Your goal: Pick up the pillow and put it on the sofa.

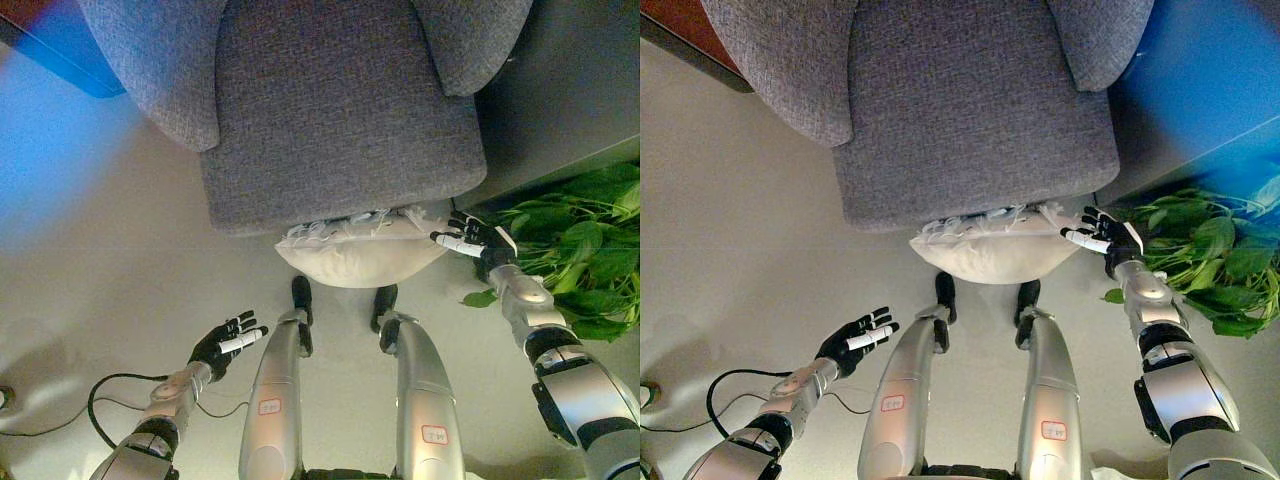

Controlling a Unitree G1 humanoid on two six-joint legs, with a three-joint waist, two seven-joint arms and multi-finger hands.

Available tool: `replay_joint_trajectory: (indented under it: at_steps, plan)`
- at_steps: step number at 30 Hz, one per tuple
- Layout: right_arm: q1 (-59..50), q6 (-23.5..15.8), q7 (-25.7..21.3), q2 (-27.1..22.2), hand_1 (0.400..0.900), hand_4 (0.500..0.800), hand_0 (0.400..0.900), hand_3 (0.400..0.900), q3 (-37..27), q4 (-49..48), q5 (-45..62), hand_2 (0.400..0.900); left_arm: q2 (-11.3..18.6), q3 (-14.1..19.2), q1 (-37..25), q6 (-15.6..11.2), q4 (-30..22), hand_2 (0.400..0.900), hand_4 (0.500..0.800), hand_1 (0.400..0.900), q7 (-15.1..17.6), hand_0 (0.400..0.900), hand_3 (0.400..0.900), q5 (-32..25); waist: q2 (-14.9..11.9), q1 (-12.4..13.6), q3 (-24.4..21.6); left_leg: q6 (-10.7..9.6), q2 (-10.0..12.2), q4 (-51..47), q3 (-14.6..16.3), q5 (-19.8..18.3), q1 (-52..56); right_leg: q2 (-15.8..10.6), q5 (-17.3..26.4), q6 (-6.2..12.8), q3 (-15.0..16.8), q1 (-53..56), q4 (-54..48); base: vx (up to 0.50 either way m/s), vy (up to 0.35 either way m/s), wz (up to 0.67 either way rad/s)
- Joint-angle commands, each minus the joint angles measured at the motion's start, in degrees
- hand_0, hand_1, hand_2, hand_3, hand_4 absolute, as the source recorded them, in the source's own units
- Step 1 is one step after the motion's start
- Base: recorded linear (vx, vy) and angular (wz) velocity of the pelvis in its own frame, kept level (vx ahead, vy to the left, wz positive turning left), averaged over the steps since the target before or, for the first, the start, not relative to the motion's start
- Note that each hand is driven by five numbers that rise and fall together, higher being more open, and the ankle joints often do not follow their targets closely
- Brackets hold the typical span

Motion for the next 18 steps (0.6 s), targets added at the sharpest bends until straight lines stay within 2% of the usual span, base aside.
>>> replay_joint_trajectory:
  at_steps: [1, 10, 11, 12, 14, 18]
  plan:
    - [1.62, -1.93, -1.66, -5.52, 0.900, 0.800, 0.900, 0.900, -3.17, 0.38, 3.37, 0.900, 1.90, 0.05, 5.48, -2.08, -2.54, 0.900, 0.800, 0.900, 1.09, 0.900, 0.900, -3.20, 2.36, -2.09, 0.20, 1.23, -2.19, 2.36, 1.79, -3.38, -0.05, 0.51, -0.38, 2.81, 2.01, 2.50, -2.64, -0.01, 0.049, -0.01]
    - [4.16, -0.42, -1.94, -8.18, 0.900, 0.800, 0.900, 0.900, -6.17, 3.45, 4.96, 0.900, 2.86, -0.05, 6.19, -2.37, -3.17, 0.900, 0.800, 0.900, 1.56, 0.900, 0.900, -4.54, 3.36, -2.36, 0.20, 1.83, -1.87, 6.07, 2.08, -4.45, -4.83, -0.35, -0.82, 2.43, 2.50, -2.67, 1.46, 0.00, -0.011, -0.01]
    - [3.74, 0.02, -1.62, -8.53, 0.900, 0.800, 0.900, 0.900, -6.09, 3.65, 5.11, 0.900, 3.11, -0.02, 6.26, -2.41, -3.02, 0.900, 0.800, 0.900, 1.43, 0.900, 0.900, -4.69, 3.52, -2.33, 0.20, 1.47, -2.01, 7.51, 1.56, -6.27, -5.29, -0.30, -2.55, 2.86, 3.22, -3.25, 3.24, -0.01, -0.031, -0.01]
    - [3.27, 0.07, -1.37, -8.65, 0.900, 0.800, 0.900, 0.900, -6.06, 3.75, 5.40, 0.900, 3.23, 0.07, 6.12, -2.38, -3.06, 0.900, 0.800, 0.900, 1.50, 0.900, 0.900, -4.54, 3.62, -2.23, 0.20, 1.99, -1.83, 7.48, 2.05, -4.86, -6.64, -0.54, -1.21, 2.29, 2.77, -4.59, 3.34, 0.06, -0.032, 0.01]
    - [1.77, 0.39, -1.28, -8.73, 0.900, 0.800, 0.900, 0.900, -5.46, 4.03, 5.91, 0.900, 3.51, -0.22, 6.12, -2.48, -3.09, 0.900, 0.800, 0.900, 1.60, 0.900, 0.900, -5.32, 4.21, -2.16, 0.20, 1.49, -1.98, 10.82, 1.50, -7.45, -8.58, -0.80, -3.64, 2.74, 3.83, -6.76, 7.28, 0.05, -0.013, 0.04]
    - [-1.35, 0.09, -0.08, -8.76, 0.900, 0.800, 0.900, 0.900, -4.24, 4.36, 6.18, 0.900, 3.53, -0.39, 6.21, -2.54, -3.50, 0.900, 0.800, 0.900, 1.68, 0.900, 0.900, -5.90, 5.22, -1.90, 0.20, 1.55, -1.97, 13.60, 1.53, -8.22, -11.54, -1.20, -4.63, 2.44, 4.47, -10.01, 10.81, 0.00, 0.012, 0.02]
